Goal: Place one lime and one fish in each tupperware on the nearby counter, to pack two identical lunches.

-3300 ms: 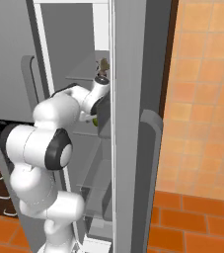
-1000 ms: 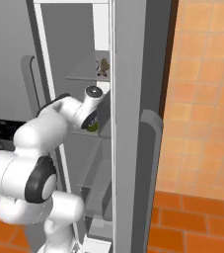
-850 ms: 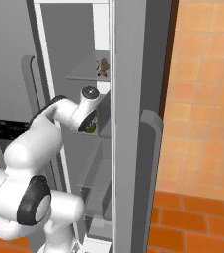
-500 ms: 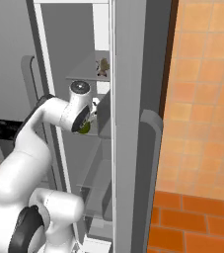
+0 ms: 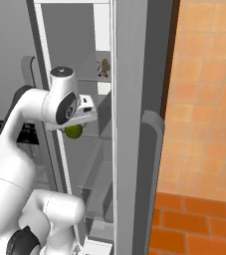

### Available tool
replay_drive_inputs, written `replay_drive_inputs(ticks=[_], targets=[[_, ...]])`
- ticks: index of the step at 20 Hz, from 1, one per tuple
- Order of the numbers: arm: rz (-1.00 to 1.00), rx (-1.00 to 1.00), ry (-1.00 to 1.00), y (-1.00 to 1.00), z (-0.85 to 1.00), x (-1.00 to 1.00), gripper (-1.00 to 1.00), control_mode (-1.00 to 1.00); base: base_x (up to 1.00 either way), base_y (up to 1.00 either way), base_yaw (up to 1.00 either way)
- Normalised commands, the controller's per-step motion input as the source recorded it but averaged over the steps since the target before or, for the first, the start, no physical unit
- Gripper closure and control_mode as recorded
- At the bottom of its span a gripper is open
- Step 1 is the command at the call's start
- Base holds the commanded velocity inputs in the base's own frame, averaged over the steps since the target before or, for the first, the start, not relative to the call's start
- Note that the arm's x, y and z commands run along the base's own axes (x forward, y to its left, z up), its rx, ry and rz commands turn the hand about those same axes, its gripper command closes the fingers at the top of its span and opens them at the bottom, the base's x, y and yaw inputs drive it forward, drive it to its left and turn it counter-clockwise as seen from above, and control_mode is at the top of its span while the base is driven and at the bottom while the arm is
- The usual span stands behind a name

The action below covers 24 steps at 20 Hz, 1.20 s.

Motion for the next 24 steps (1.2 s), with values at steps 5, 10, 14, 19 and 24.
replay_drive_inputs(ticks=[5, 10, 14, 19, 24], targets=[[-0.19, -0.04, 0.04, 0.23, 0.2, -0.65, 1.0, -1.0, 0.0, 0.0, 0.0], [-0.21, 0.0, -0.02, 0.14, 0.0, -0.62, 1.0, -1.0, 0.0, 0.0, 0.0], [-0.34, 0.04, -0.07, 0.05, -0.01, -0.46, 1.0, -1.0, 0.0, 0.0, 0.0], [-0.15, 0.02, -0.04, -0.01, -0.12, -0.12, 1.0, -1.0, 0.0, 0.0, 0.0], [0.0, 0.01, -0.01, 0.0, -0.06, 0.0, 1.0, -1.0, 0.0, 0.0, 0.0]])
